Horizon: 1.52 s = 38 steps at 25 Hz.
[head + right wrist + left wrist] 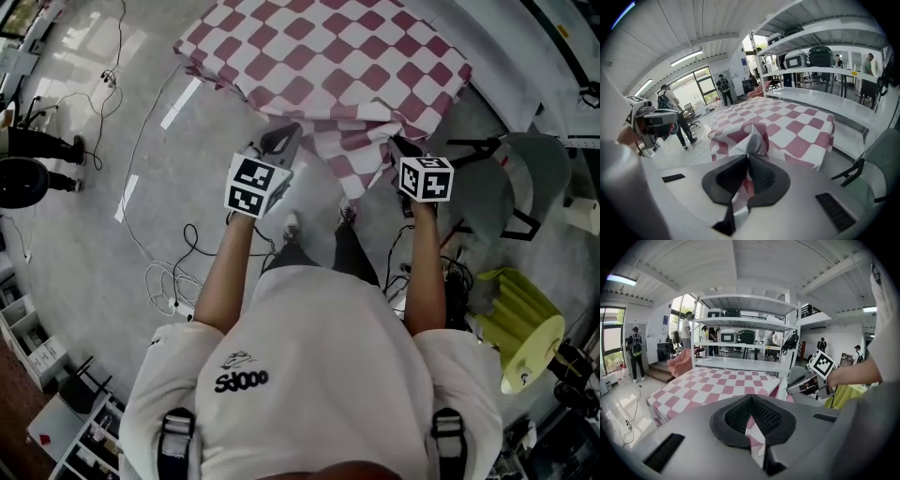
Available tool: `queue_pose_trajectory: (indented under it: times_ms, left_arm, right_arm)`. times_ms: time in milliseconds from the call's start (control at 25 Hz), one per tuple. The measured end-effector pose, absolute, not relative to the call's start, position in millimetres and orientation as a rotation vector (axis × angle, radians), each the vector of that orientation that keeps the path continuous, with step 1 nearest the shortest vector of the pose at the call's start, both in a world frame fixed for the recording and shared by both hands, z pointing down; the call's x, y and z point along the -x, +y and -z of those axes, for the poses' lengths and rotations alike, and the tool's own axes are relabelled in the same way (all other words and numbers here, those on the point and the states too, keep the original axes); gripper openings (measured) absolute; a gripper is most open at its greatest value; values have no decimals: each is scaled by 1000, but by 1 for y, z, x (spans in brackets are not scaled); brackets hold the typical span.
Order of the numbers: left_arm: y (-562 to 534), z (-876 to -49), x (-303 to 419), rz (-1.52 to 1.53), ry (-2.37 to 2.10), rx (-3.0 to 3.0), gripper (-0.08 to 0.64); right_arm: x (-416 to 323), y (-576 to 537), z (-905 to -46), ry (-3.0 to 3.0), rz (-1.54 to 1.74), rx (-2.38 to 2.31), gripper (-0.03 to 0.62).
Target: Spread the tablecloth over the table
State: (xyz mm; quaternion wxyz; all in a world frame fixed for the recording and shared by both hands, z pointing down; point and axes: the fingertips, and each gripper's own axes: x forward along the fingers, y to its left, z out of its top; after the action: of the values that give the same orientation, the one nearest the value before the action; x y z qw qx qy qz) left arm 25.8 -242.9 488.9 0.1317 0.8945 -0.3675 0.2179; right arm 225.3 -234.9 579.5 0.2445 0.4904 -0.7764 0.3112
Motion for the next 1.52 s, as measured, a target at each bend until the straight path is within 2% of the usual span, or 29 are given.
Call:
queue_pose_trajectory:
  times_ms: [520,1520]
  left_arm:
    - [-175,-457,-43,-587,-790,-2778,23]
    - [-138,-534,-36,-745,-652,-2727,23]
  right_arm:
    - [-238,-120,-553,-1969,-845,-1625,37]
    - [-193,-16,-683,-1863,-1140,-1564,28]
